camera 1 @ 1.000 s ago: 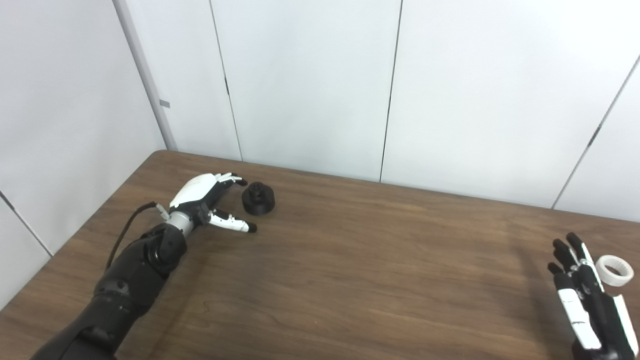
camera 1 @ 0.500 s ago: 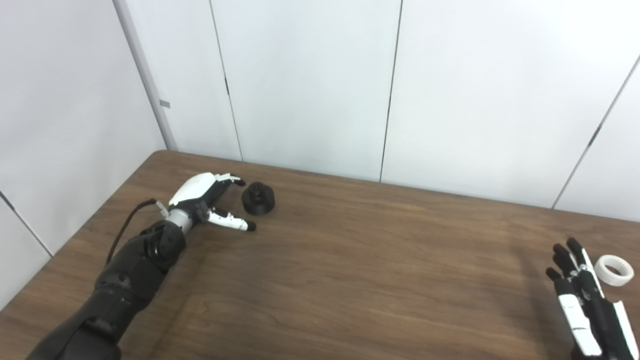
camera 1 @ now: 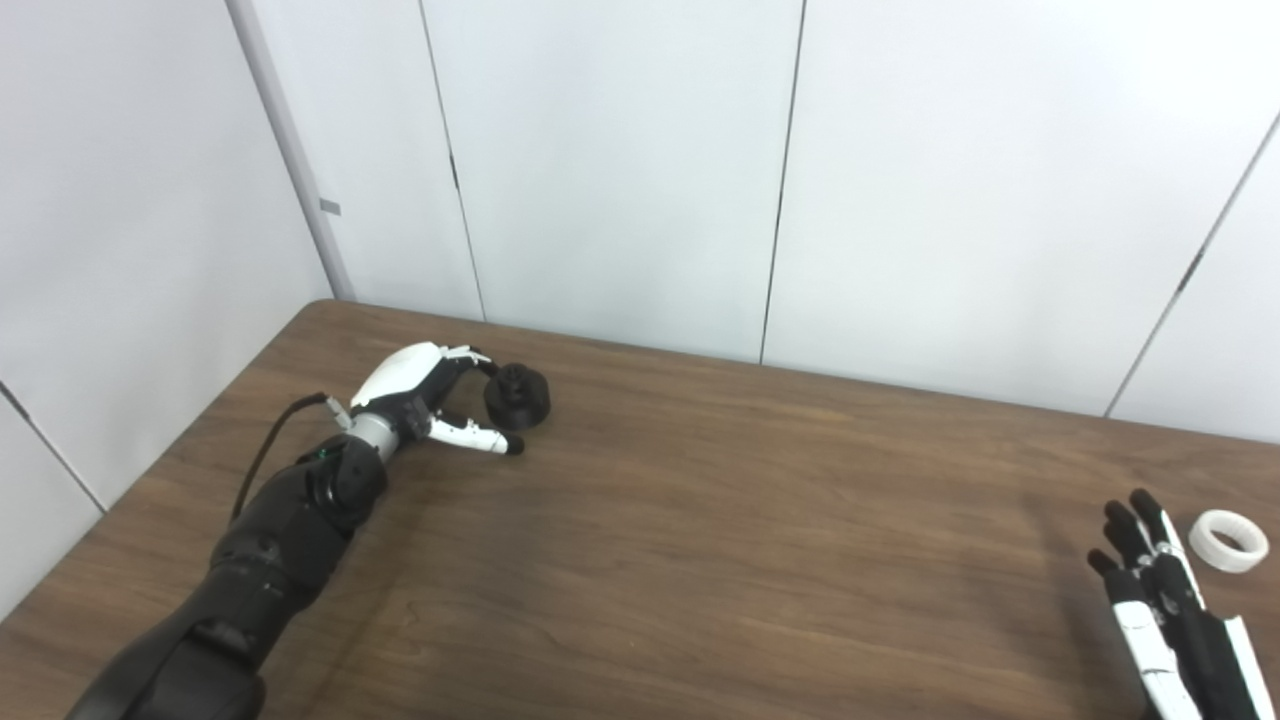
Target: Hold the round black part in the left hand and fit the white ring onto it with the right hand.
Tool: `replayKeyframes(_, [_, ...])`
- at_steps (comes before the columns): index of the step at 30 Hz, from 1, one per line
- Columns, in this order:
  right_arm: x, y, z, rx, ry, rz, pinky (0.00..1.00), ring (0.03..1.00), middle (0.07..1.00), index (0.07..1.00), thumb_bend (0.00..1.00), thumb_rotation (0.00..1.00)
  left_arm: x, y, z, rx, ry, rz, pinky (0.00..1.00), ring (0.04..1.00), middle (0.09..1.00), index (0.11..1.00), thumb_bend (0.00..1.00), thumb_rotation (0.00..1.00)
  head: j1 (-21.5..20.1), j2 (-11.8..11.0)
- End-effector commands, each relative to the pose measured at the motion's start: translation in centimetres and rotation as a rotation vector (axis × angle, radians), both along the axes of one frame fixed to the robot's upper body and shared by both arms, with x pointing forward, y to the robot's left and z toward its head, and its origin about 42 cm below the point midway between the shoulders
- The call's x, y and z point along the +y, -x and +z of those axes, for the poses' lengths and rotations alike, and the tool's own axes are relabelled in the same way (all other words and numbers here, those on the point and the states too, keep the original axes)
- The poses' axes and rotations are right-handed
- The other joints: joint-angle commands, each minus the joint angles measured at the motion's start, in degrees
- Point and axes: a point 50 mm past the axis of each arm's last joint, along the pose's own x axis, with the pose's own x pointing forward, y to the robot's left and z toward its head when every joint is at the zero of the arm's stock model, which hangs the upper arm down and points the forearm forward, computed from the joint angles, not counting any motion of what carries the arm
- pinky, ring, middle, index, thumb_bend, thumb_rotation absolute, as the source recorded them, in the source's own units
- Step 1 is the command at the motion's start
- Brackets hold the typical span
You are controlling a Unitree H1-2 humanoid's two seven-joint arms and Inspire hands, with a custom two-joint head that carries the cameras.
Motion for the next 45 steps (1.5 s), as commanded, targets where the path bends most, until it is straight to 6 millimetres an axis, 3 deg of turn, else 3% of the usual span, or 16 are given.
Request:
replayKeyframes(1, [0.2,0.9,-0.7,0.018,-0.012,-0.007,0.92,0.963,0.946,0.973,0.43,0.73,0.2,-1.5,2.9,-0.078,-0.019,-0.011,1.00,0.987,0.943,0.791,1.00,0.40,0.03,0.05])
replayKeyframes(32, [0.8,1.4,-0.8,0.013,0.002,-0.026,0.92,0.967,0.949,0.974,0.45,0.74,-1.1,-2.7,2.0,-0.069,0.002,-0.066,1.00,0.984,0.931,0.758,1.00,0.40,-1.92,0.40])
replayKeyframes(40, [0.8,1.4,-0.9,0.009,0.004,-0.024,0.90,0.962,0.942,0.966,0.46,0.75,-1.2,-2.8,2.0,-0.083,0.007,-0.076,1.00,0.976,0.916,0.698,0.99,0.35,-2.23,0.25])
replayKeyframes(45, [0.9,1.4,-0.9,0.009,0.010,-0.029,0.89,0.956,0.939,0.960,0.46,0.75,-1.2,-2.9,1.9,-0.103,0.010,-0.076,1.00,0.967,0.877,0.610,0.87,0.22,-3.10,0.31])
